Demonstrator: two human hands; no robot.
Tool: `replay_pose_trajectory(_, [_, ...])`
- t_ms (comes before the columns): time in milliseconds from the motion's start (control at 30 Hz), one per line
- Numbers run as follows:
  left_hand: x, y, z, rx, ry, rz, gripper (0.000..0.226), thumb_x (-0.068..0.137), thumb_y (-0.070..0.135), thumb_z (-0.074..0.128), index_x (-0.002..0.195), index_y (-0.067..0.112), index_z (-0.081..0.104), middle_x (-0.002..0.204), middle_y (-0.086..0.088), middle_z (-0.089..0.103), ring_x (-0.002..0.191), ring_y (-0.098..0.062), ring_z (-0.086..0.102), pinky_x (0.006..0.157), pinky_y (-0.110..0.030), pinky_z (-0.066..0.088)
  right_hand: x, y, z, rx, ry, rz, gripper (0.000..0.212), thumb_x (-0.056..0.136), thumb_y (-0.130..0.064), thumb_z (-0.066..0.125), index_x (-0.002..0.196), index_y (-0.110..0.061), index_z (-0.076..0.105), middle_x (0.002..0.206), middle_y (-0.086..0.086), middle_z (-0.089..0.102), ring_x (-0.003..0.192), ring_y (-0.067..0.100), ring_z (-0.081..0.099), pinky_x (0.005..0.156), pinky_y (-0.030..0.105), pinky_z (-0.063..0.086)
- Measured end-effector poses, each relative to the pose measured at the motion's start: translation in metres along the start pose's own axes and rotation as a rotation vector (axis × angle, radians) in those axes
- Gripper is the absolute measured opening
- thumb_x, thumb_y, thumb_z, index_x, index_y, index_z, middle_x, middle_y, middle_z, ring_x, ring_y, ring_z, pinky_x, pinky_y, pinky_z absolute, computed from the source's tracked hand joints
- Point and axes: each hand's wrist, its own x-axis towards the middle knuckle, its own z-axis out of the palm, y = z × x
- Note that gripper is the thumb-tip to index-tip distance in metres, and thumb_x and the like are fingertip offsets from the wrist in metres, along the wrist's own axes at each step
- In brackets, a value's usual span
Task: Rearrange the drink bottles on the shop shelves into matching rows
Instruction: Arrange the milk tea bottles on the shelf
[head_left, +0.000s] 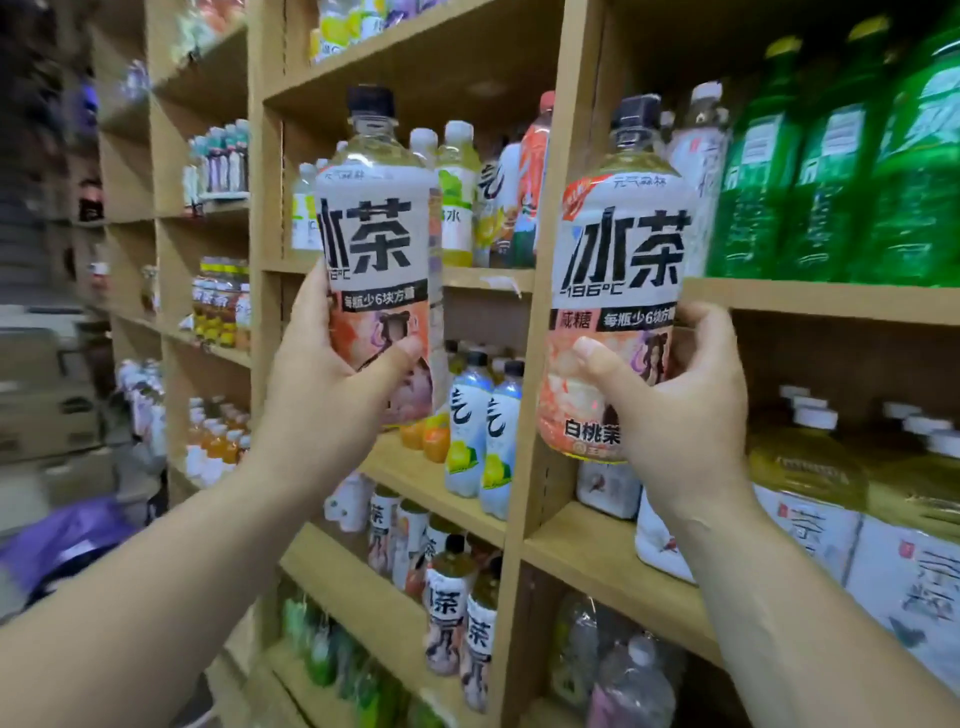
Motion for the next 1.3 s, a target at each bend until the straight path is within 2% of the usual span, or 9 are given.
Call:
replay_pose_trajectory(67, [-0.016, -0.019, -0.02, 0.045, -0.004, -0.046, 0.069, 0.092, 0.009, 0.075, 0.149, 0.028, 0.042, 0.137, 0.017, 0.061, 0.127, -0.001, 0.058, 0.106, -0.027, 0.048, -0.021, 0.016, 0.015, 0.02, -0.023, 0.046, 0.06, 0.075, -0.033, 0.09, 0.122, -0.027, 0.053, 0.108, -0.017, 0.069, 0.097, -0.007, 0.067, 0.074, 0.011, 0.051])
replay_pose_trajectory(233, [-0.055, -0.074, -0.059, 0.102, 0.027, -0.169, 0.075, 0.087, 0.001, 0.076, 0.149, 0.029, 0.043, 0.128, 0.032, 0.06, 0.119, 0.014, 0.056, 0.093, -0.004, 0.045, -0.078, 0.058, 0.058, 0.049, -0.129, 0.163, 0.063, 0.069, -0.043, 0.09, 0.12, -0.035, 0.053, 0.109, -0.019, 0.069, 0.101, -0.006, 0.066, 0.078, 0.017, 0.051])
replay_pose_trajectory(300, [-0.071, -0.104, -0.071, 0.092, 0.05, -0.23, 0.078, 0.086, 0.002, 0.077, 0.149, 0.032, 0.043, 0.126, 0.036, 0.06, 0.118, 0.013, 0.056, 0.094, -0.006, 0.045, -0.105, 0.076, 0.078, 0.064, -0.148, 0.207, 0.067, 0.058, -0.053, 0.085, 0.116, -0.039, 0.053, 0.109, -0.019, 0.07, 0.101, -0.002, 0.067, 0.078, 0.018, 0.052])
replay_pose_trajectory(433, [-0.094, -0.167, -0.095, 0.039, 0.064, -0.373, 0.077, 0.087, 0.005, 0.077, 0.148, 0.036, 0.043, 0.138, 0.018, 0.061, 0.128, -0.005, 0.058, 0.111, -0.039, 0.045, -0.154, 0.111, 0.126, 0.035, -0.146, 0.288, 0.07, 0.052, -0.054, 0.083, 0.114, -0.047, 0.053, 0.113, -0.027, 0.067, 0.105, -0.001, 0.067, 0.085, 0.022, 0.051])
replay_pose_trajectory(667, [-0.092, -0.264, -0.14, -0.069, -0.145, -0.565, 0.076, 0.086, 0.0, 0.077, 0.137, 0.046, 0.046, 0.132, 0.02, 0.061, 0.116, 0.011, 0.059, 0.092, -0.006, 0.048, -0.211, 0.15, 0.223, -0.053, -0.081, 0.453, 0.071, 0.057, -0.038, 0.094, 0.113, -0.041, 0.051, 0.111, -0.034, 0.065, 0.104, -0.007, 0.065, 0.08, 0.012, 0.049])
replay_pose_trajectory(833, [-0.081, -0.328, -0.172, -0.074, -0.373, -0.632, 0.082, 0.081, 0.002, 0.082, 0.144, 0.037, 0.042, 0.135, 0.016, 0.061, 0.124, 0.003, 0.057, 0.103, -0.019, 0.047, -0.24, 0.174, 0.276, -0.186, -0.026, 0.539, 0.076, 0.062, -0.015, 0.098, 0.116, -0.04, 0.051, 0.118, -0.019, 0.066, 0.106, -0.006, 0.064, 0.088, 0.025, 0.05])
replay_pose_trajectory(967, [-0.08, -0.367, -0.176, -0.079, -0.451, -0.69, 0.087, 0.079, 0.002, 0.085, 0.146, 0.038, 0.041, 0.137, 0.017, 0.061, 0.128, -0.002, 0.057, 0.107, -0.03, 0.047, -0.261, 0.188, 0.295, -0.279, -0.016, 0.606, 0.075, 0.065, -0.014, 0.095, 0.114, -0.045, 0.049, 0.118, -0.023, 0.062, 0.107, -0.013, 0.06, 0.088, 0.018, 0.047])
replay_pose_trajectory(1233, [-0.085, -0.427, -0.166, -0.114, -0.542, -0.815, 0.08, 0.08, -0.01, 0.079, 0.141, 0.031, 0.046, 0.135, 0.005, 0.061, 0.12, -0.002, 0.06, 0.089, -0.009, 0.051, -0.29, 0.247, 0.313, -0.362, -0.007, 0.782, 0.068, 0.068, -0.012, 0.094, 0.113, -0.039, 0.051, 0.114, -0.017, 0.067, 0.099, -0.009, 0.065, 0.08, 0.011, 0.05])
replay_pose_trajectory(1300, [-0.089, -0.444, -0.164, -0.086, -0.568, -0.836, 0.08, 0.08, -0.012, 0.077, 0.135, 0.038, 0.048, 0.133, 0.006, 0.063, 0.12, -0.003, 0.06, 0.096, -0.019, 0.054, -0.291, 0.264, 0.314, -0.36, -0.032, 0.829, 0.065, 0.07, -0.013, 0.093, 0.115, -0.035, 0.052, 0.11, -0.017, 0.068, 0.094, -0.011, 0.066, 0.074, 0.01, 0.051])
